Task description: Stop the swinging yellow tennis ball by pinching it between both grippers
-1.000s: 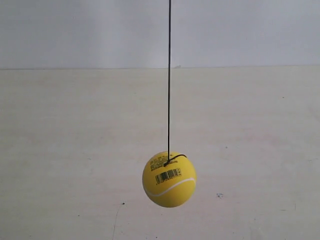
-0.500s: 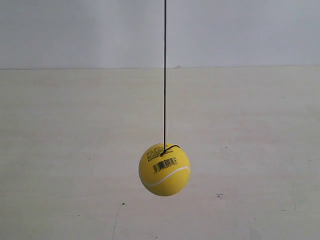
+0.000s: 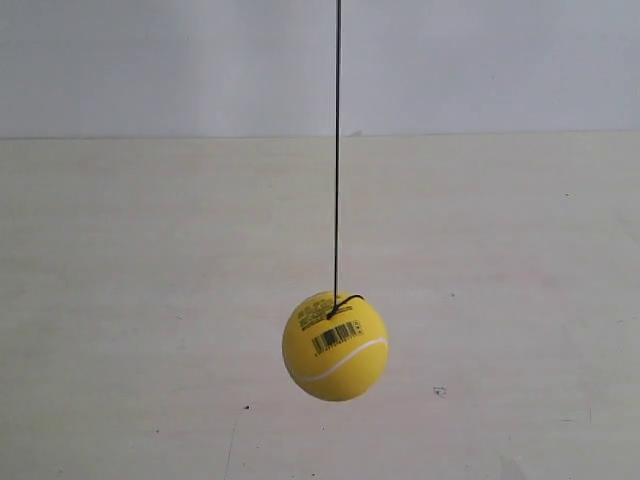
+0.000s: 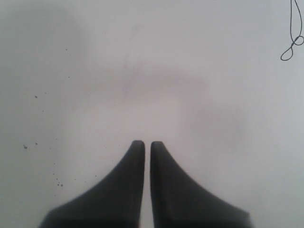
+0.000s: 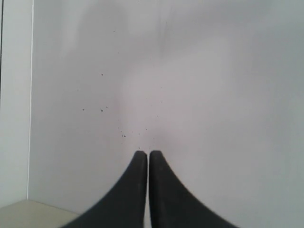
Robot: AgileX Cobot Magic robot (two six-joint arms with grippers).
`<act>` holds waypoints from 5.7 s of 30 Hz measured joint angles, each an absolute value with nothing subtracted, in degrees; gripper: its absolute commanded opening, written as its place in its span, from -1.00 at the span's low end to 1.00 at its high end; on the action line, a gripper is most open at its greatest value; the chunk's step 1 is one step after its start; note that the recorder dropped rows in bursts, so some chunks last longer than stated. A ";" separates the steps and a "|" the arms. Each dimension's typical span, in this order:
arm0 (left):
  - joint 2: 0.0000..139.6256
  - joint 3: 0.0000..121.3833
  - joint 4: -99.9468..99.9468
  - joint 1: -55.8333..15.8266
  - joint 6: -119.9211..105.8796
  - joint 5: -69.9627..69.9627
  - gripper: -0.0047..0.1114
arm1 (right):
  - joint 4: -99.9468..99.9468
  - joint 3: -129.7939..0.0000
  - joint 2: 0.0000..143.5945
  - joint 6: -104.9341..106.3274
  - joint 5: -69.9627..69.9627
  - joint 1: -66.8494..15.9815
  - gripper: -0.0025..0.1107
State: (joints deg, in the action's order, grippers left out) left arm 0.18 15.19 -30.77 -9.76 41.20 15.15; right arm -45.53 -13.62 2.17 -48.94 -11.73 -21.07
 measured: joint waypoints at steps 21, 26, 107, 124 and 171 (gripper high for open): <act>0.18 15.19 -26.95 -9.76 40.59 15.04 -0.84 | -45.53 -13.62 2.17 -48.94 -11.73 -21.07 -0.96; 0.18 15.19 -18.50 -7.34 34.61 12.19 -0.84 | -45.53 -13.62 2.17 -48.94 -11.73 -21.07 -0.96; 0.07 0.20 -1.51 1.36 0.00 -16.91 -0.84 | -45.53 -13.62 2.17 -48.94 -11.61 -21.07 -0.96; 0.07 0.20 -1.51 1.36 0.00 -16.91 -0.84 | -40.07 -13.62 2.17 -47.74 -11.15 -21.07 -0.96; 0.07 0.20 -1.51 1.36 0.00 -17.18 -0.84 | -2.89 0.01 0.29 -6.11 18.89 0.67 -0.96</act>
State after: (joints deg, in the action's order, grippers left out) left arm 0.07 0.20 -1.51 1.36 0.00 -17.18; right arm -2.89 0.01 0.29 -6.11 18.89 0.67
